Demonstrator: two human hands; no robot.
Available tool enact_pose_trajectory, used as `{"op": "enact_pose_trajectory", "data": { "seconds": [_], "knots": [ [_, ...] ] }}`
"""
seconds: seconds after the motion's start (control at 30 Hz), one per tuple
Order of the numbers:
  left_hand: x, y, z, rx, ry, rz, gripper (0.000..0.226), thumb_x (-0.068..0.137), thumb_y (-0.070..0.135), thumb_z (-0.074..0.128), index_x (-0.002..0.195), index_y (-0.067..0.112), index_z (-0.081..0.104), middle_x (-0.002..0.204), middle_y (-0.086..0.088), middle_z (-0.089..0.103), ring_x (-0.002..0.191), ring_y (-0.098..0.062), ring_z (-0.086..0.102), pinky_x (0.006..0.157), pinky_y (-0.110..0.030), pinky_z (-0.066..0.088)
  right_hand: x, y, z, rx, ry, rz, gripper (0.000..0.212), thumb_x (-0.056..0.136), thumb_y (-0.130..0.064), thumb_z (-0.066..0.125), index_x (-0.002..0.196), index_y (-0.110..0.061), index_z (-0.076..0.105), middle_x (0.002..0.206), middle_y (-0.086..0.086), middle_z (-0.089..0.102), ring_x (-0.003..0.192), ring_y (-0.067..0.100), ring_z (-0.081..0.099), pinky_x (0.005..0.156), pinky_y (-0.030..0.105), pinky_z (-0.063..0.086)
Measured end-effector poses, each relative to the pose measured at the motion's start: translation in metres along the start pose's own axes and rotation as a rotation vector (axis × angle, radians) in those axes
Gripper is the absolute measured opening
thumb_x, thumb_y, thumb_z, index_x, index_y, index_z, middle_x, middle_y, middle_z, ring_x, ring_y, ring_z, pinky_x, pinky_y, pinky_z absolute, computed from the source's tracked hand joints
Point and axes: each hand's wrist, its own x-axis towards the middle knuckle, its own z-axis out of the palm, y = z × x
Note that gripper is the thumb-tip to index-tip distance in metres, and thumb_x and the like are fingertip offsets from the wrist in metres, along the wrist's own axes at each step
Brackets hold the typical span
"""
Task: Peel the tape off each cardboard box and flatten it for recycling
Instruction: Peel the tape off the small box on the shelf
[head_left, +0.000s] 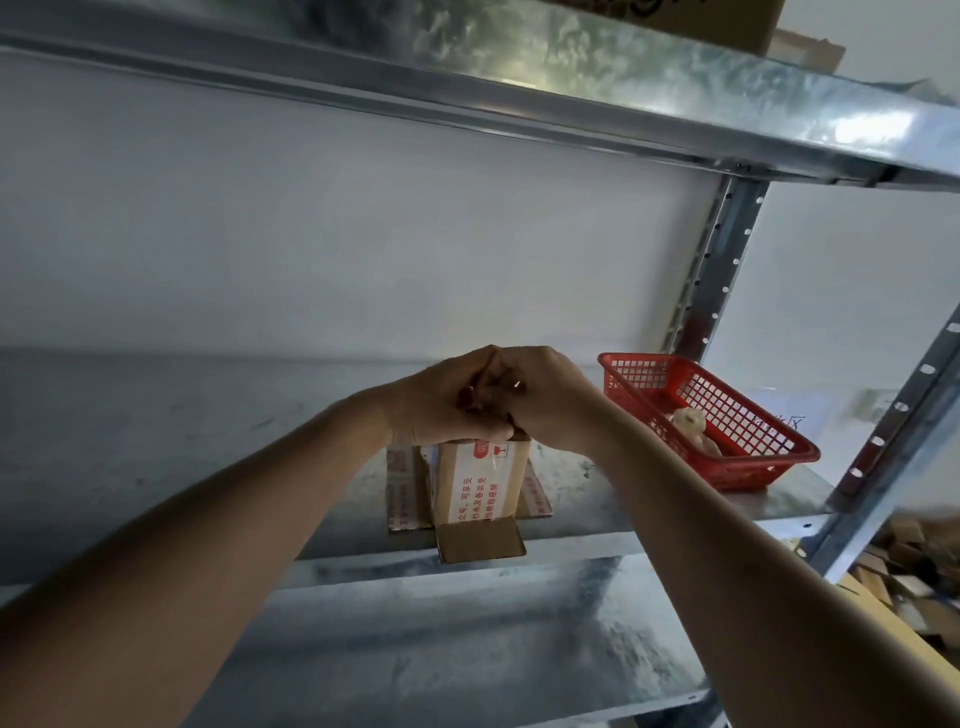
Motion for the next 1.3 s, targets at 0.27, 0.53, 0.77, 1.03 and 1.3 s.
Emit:
{"op": "enact_pose_trajectory", "data": {
  "seconds": [0.27, 0.53, 0.77, 1.03, 1.3],
  "knots": [
    [-0.004, 0.007, -0.013, 0.296, 0.034, -0.3, 0.121, 0.069, 0.077, 0.079, 0.161, 0.047, 0.005, 0.17, 0.018, -0.003, 0.16, -0.021, 0.001, 0.124, -0.054, 0.025, 0.003, 0.024, 0.009, 0.468, 0.04, 0.171, 0.013, 0.099, -0.012, 0.067, 0.087, -0.014, 0.072, 0.066, -0.002, 0.071, 0.055, 0.01, 0.067, 0.046, 0.022, 0.049],
    [-0.019, 0.043, 0.008, 0.632, 0.03, -0.732, 0.139, 0.06, 0.105, 0.025, 0.166, 0.018, 0.004, 0.171, -0.005, -0.001, 0.157, -0.034, 0.001, 0.121, -0.051, 0.019, 0.011, 0.009, 0.027, 0.702, 0.041, 0.217, 0.009, 0.096, -0.01, 0.071, 0.089, -0.005, 0.073, 0.077, 0.009, 0.078, 0.069, 0.021, 0.075, 0.059, 0.033, 0.059],
    [-0.033, 0.037, 0.0, 0.543, 0.072, -0.72, 0.108, 0.077, 0.09, 0.048, 0.163, 0.034, 0.016, 0.162, -0.007, 0.034, 0.14, -0.034, 0.044, 0.109, -0.052, 0.044, 0.025, -0.003, 0.033, 0.421, 0.104, 0.164, 0.009, 0.09, -0.022, 0.074, 0.082, -0.023, 0.075, 0.076, -0.005, 0.077, 0.076, 0.016, 0.075, 0.073, 0.044, 0.065],
    [-0.038, 0.039, -0.014, 0.569, -0.06, -0.765, 0.107, 0.085, 0.069, 0.061, 0.165, 0.031, 0.001, 0.161, 0.0, 0.033, 0.135, -0.031, 0.05, 0.101, -0.047, 0.053, 0.034, -0.004, 0.036, 0.311, 0.123, 0.266, 0.013, 0.091, -0.024, 0.058, 0.085, -0.03, 0.069, 0.088, -0.004, 0.069, 0.084, 0.018, 0.066, 0.077, 0.052, 0.063],
    [-0.042, 0.039, -0.018, 0.607, -0.09, -0.689, 0.093, 0.083, 0.066, 0.06, 0.161, 0.036, 0.019, 0.148, 0.006, 0.044, 0.129, -0.024, 0.052, 0.097, -0.045, 0.055, 0.037, -0.012, 0.022, 0.341, -0.031, 0.133, 0.014, 0.103, -0.026, 0.056, 0.094, -0.028, 0.067, 0.088, 0.0, 0.076, 0.061, 0.015, 0.072, 0.044, 0.024, 0.048]
  ]
}}
